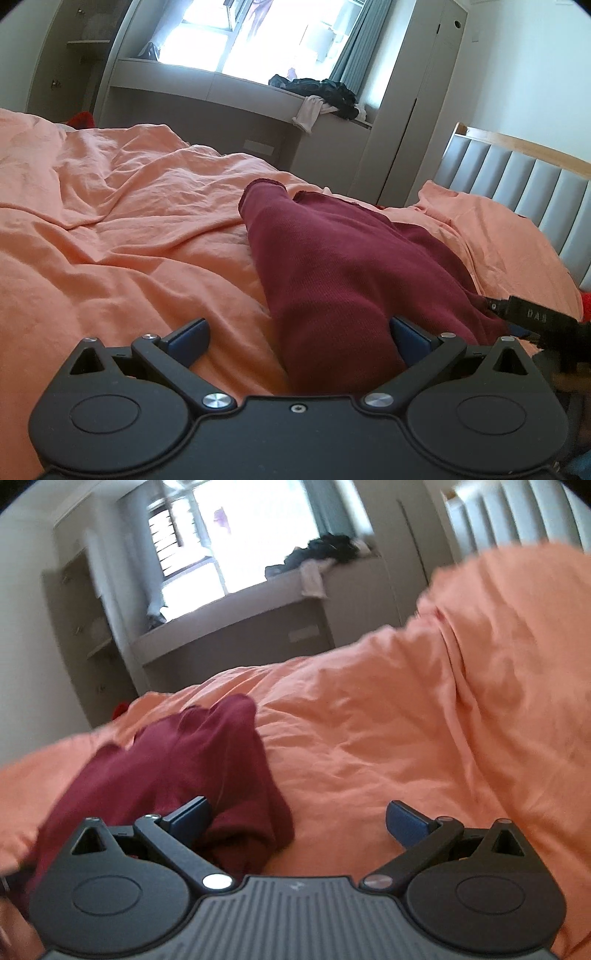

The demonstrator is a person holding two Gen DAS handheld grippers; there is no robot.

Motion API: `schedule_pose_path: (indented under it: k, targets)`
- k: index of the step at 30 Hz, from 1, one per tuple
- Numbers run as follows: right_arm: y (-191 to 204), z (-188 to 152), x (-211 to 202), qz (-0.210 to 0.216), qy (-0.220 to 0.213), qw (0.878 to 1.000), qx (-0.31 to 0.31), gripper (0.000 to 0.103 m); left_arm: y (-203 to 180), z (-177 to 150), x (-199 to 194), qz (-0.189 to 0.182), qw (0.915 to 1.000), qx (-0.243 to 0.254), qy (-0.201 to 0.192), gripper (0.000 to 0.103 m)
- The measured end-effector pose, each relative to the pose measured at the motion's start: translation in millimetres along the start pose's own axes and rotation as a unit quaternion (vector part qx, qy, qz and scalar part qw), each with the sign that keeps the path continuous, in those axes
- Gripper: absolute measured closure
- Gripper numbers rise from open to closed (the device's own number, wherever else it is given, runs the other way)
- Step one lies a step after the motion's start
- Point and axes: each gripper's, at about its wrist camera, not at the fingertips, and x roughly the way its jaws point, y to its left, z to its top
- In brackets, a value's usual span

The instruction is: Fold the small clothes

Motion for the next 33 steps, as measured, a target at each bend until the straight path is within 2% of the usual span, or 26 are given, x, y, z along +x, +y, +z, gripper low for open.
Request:
schedule_pose_path:
  k: [4,7,11,12,13,15,18,19,20,23,26,29,31,33]
  targets:
    - [9.9,5.1,-4.5,0.000,-0.014,1.000,-0.022,0.000,0.1,0.2,0.1,0.000,1.0000,0.000,0.000,0.000]
    - [-4.3,16.3,-5.6,0.035,-0.027,0.999,0.030,0.000,0.1,0.2,0.2,0.000,1.0000,-0.001,0.000,0.000]
    - [-15.7,29.7,0.9,0.091,-0.038,0.991,0.094,0.001,0.3,0.2,0.2,0.000,1.0000,-0.002,0.001,0.000]
    - [-16.8,32.2,4.1,0.104,-0.041,0.989,0.096,0.002,0.3,0.4,0.2,0.000,1.0000,-0.002,0.001,0.000]
    - [-14.5,34.6,6.8,0.110,-0.044,0.989,0.093,0.009,-0.1,0.4,0.3,0.000,1.0000,-0.002,0.001,0.001]
    - [-6.1,40.8,14.9,0.114,-0.050,0.990,0.065,0.019,-0.4,0.1,-0.4,0.001,1.0000,-0.003,0.001,0.000]
    - [6.8,43.2,29.4,0.110,-0.046,0.992,0.033,0.043,0.3,-0.2,-0.9,0.000,1.0000,-0.003,0.001,0.000]
    - [10.4,42.4,32.4,0.110,-0.044,0.993,0.030,0.060,0.5,-0.2,-1.0,0.000,1.0000,-0.003,0.001,0.000]
    - [14.1,42.0,35.1,0.110,-0.041,0.993,0.025,0.072,0.3,-0.3,-1.2,0.000,1.0000,-0.004,0.001,0.000]
    - [29.2,39.0,32.5,0.106,-0.056,0.993,-0.010,0.087,0.7,-0.4,-1.9,0.001,1.0000,-0.003,0.000,0.000]
    - [58.9,31.5,20.6,0.090,-0.088,0.986,-0.112,0.090,1.3,-0.7,-2.2,0.001,1.0000,-0.003,0.000,0.000]
    - [88.1,19.1,11.5,0.080,-0.111,0.968,-0.210,0.090,1.5,-1.3,-3.3,0.002,1.0000,-0.002,-0.001,0.000]
    - [99.4,12.2,8.9,0.070,-0.115,0.959,-0.251,0.090,0.8,-1.5,-3.4,0.003,1.0000,-0.003,-0.002,0.000]
    - [100.7,12.9,8.1,0.057,-0.118,0.956,-0.262,0.090,0.9,-1.5,-3.3,0.003,1.0000,-0.002,-0.002,0.001]
